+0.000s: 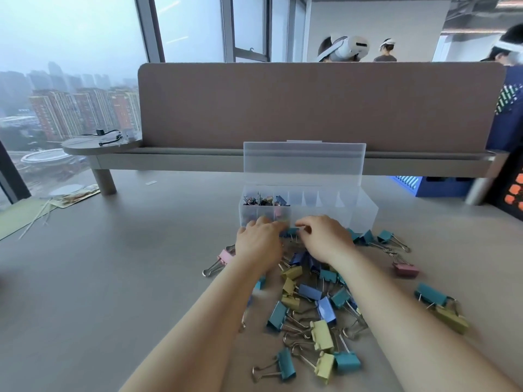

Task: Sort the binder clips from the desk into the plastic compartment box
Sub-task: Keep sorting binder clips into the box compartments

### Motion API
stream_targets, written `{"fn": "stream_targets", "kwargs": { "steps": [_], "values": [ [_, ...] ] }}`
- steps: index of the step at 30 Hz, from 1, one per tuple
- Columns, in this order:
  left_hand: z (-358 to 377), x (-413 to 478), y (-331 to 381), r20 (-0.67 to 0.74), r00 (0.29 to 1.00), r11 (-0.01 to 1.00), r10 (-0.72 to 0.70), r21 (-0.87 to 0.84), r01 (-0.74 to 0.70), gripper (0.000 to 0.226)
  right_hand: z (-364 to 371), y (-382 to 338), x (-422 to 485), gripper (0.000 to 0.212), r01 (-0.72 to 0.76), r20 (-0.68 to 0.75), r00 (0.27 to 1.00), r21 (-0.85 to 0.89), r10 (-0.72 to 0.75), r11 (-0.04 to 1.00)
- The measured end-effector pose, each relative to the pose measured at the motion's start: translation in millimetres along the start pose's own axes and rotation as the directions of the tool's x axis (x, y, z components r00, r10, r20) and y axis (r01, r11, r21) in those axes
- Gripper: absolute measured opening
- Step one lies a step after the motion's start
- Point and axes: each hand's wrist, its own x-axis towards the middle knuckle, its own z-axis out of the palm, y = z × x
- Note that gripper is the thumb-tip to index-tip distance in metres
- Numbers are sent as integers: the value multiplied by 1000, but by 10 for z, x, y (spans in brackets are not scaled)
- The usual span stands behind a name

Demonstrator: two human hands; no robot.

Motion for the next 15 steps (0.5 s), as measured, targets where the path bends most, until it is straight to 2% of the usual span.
{"fn": "stream_targets", "kwargs": {
  "steps": [3,7,11,15],
  "values": [
    [55,28,-55,2,1000,1000,-17,9,17,47,34,-28,31,36,49,90,995,-153,-35,987],
    [35,54,-107,9,999,999,-44,-11,44,45,13,-41,34,35,68,71,996,-212,-54,975],
    [28,60,-95,-14,999,998,-43,-48,42,32,10,-82,48,33,68,70,996,-172,-57,983],
    [52,91,-102,-45,995,975,-94,-208,82,38,49,-101,63,34,50,36,998,-63,-48,997]
  ]
}}
